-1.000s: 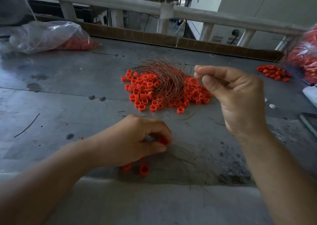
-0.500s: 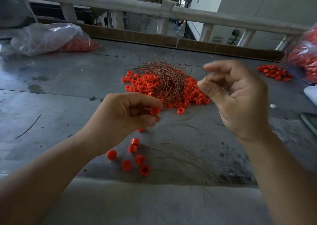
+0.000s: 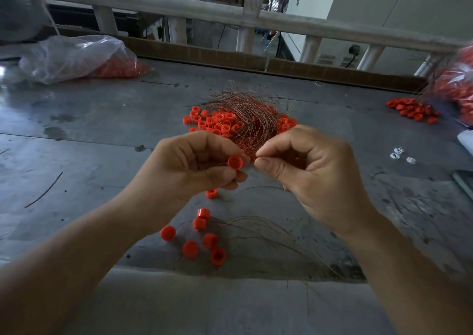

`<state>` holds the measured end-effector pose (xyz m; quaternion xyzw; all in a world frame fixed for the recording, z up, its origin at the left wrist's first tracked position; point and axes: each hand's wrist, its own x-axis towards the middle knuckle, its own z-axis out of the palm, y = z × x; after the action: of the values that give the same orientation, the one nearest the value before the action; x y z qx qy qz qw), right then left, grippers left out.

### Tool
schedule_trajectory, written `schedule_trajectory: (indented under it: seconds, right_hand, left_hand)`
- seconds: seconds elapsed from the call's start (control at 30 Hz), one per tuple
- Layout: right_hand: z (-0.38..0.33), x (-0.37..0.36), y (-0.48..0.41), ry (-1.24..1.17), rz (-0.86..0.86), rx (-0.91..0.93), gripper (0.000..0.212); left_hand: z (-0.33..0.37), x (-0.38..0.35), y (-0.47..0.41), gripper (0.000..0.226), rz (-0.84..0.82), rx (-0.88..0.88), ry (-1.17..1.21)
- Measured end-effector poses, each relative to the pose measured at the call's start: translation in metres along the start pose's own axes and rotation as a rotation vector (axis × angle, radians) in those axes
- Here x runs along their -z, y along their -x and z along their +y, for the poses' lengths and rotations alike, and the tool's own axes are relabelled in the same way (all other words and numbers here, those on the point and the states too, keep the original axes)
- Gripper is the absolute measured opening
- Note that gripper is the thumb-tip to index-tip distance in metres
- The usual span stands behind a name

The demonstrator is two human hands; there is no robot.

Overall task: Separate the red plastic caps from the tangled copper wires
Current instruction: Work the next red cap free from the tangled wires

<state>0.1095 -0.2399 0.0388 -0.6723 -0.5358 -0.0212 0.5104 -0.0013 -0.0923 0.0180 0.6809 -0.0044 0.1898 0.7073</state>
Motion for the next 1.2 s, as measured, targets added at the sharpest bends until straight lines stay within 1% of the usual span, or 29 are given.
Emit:
schedule_trajectory:
  seconds: [0.1,0.23,0.4,0.53,0.6,0.73,0.9,1.2]
  right_hand:
    - [-0.0001,-0.0004,-0.0001,0.038,0.02,-0.001,0.013]
    - [0.0008,-0.0003,0.0005,0.051,0.023,-0.008,0.011]
    - [-0.0004,-0.0004,0.0004,0.037,0.01,-0.027,0.011]
    - [-0.0012,-0.0009,0.0016,0.08,-0.011,-0.028,0.008]
    - [-0.0013,-0.0007,0.0016,0.112,-0.014,-0.024,0.006]
    - [-0.0013,-0.0001,0.0018,0.136,-0.019,-0.022,0.006]
    - [-0.0005,0.0025,0.0013,0.149,-0.009,-0.047,0.006]
    - [-0.0002,0.0046,0.0007,0.17,-0.02,-0.061,0.006]
  left_hand:
    - [-0.0005,0.0011,0.0004,0.027,0.002,0.008,-0.015]
    - [-0.0011,0.003,0.001,0.045,0.012,0.011,-0.01]
    - [0.0002,0.0027,0.0012,0.042,-0.025,-0.002,0.029]
    - [0.0005,0.0025,0.0013,0.037,-0.009,0.015,0.033]
    - [0.0014,0.0012,0.0015,0.043,-0.008,0.017,0.029]
    - [0.0034,-0.0001,0.0019,0.036,0.004,0.028,0.046]
    - [0.0039,0.0012,0.0026,0.038,-0.014,0.037,0.076]
    - [0.0021,0.0027,0.0022,0.035,-0.026,0.026,0.057]
